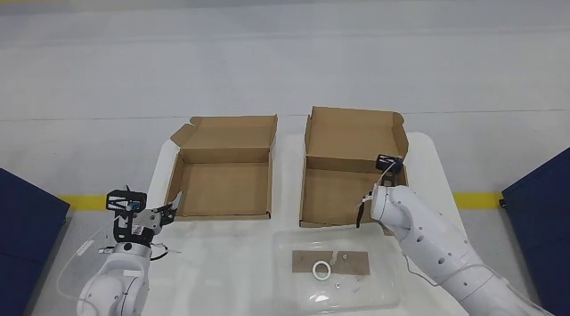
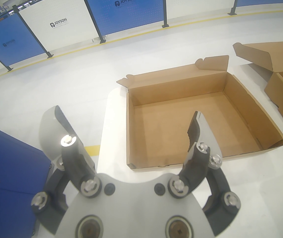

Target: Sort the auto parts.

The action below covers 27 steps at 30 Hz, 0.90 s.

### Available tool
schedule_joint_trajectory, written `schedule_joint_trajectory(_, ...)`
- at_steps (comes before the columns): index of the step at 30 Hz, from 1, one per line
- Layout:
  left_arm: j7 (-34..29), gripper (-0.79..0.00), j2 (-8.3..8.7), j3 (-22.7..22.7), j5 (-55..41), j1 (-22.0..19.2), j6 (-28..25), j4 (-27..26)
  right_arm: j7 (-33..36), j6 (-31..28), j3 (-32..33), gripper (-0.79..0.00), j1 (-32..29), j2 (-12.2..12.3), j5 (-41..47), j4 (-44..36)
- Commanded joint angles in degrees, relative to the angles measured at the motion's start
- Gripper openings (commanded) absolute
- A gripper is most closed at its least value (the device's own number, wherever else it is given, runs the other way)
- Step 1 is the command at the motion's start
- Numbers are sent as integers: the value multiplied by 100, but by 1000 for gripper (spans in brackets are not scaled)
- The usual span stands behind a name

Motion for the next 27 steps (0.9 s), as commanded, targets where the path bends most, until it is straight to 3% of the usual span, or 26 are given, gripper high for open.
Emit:
schedule_joint_trajectory(1, 0, 0, 0, 0, 0, 0, 0, 0, -33, -1, 44, -348, -46, -4, -5, -30)
schedule_joint_trajectory(2, 0, 0, 0, 0, 0, 0, 0, 0, -37, 2, 58, -302, -71, -6, -17, -53)
schedule_joint_trajectory(4, 0, 0, 0, 0, 0, 0, 0, 0, -43, 15, 86, -43, -121, -9, -56, -128)
schedule_joint_trajectory(5, 0, 0, 0, 0, 0, 0, 0, 0, -42, 18, 107, 0, -148, -9, -71, -169)
schedule_joint_trajectory(17, 0, 0, 0, 0, 0, 0, 0, 0, 76, -25, 664, 0, -527, 72, -180, -857)
schedule_joint_trajectory(27, 0, 0, 0, 0, 0, 0, 0, 0, 619, -525, 1415, 0, -1003, 210, 114, -1847)
